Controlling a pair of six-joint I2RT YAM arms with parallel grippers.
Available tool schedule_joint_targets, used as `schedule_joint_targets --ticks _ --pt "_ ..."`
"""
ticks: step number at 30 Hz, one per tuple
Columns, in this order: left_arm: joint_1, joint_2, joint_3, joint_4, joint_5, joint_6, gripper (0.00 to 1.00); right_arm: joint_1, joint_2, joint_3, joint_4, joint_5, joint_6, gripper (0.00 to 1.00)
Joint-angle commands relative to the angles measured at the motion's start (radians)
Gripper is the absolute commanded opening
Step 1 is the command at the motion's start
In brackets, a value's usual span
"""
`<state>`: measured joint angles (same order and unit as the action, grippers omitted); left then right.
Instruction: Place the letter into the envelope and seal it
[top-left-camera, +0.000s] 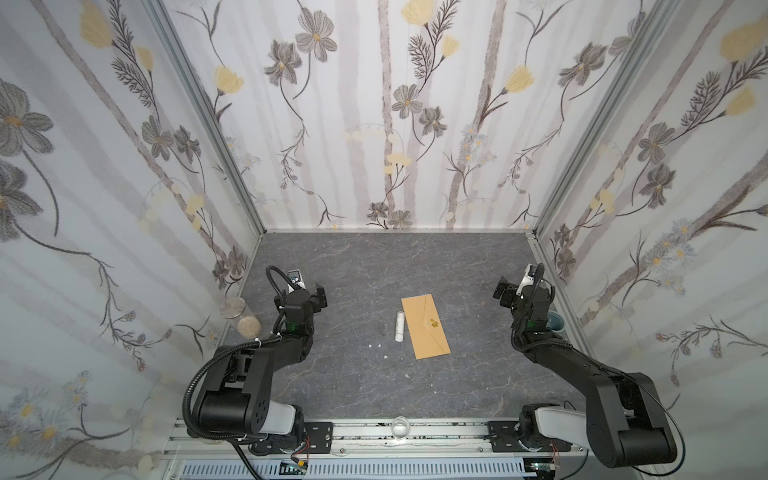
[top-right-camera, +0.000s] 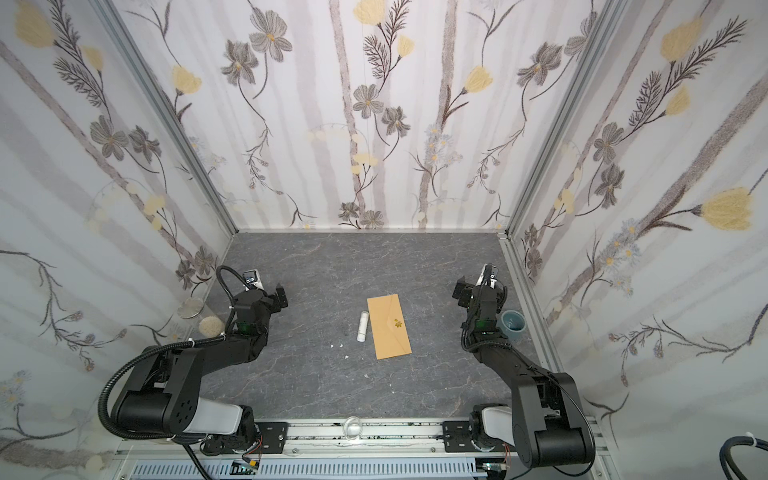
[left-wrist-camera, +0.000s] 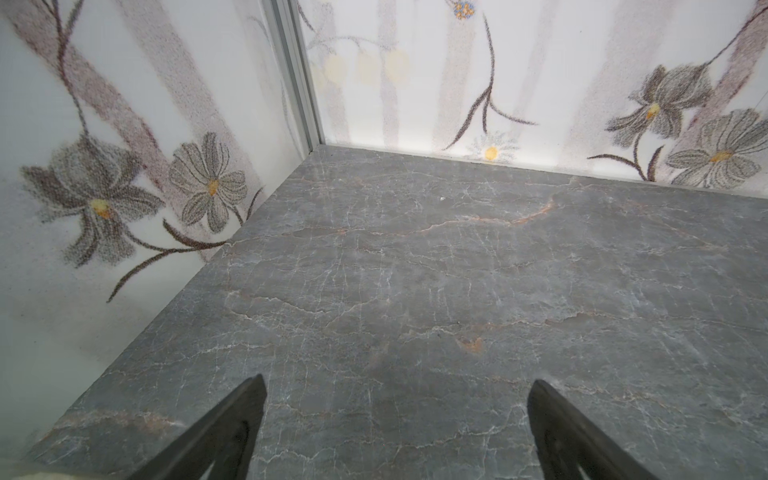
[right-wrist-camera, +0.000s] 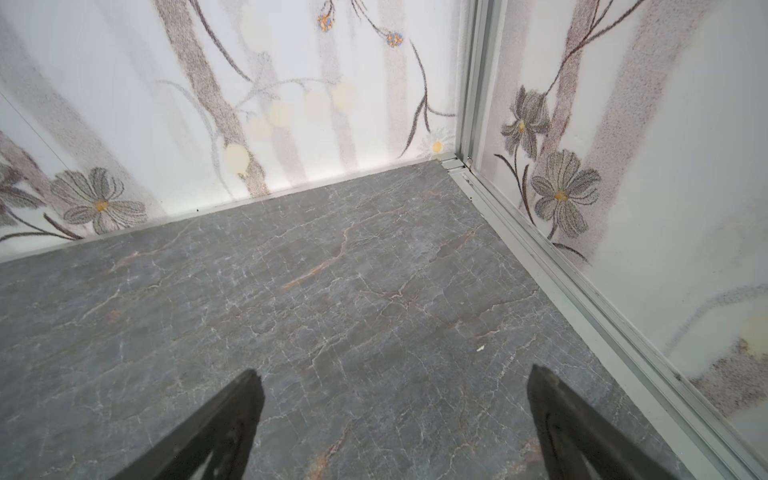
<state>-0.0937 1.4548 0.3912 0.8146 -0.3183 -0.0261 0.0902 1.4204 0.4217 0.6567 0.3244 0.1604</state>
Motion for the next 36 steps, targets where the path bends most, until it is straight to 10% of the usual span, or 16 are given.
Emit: schedule_joint_targets --ticks 1,10,36 --pt "0.011 0.027 -0.036 0.219 0.07 -0.007 1.0 0.0 -0.001 -0.071 0.269 0.01 -0.077 1.0" --pt "0.071 0.132 -0.15 0.537 0.242 -0.032 1.0 -0.04 0.099 -0.288 0.807 -0.159 -0.131 1.0" --pt "0.08 0.13 -0.157 0.537 0.253 -0.038 1.0 -0.07 0.087 -0.224 0.657 -0.188 -0.107 1.0"
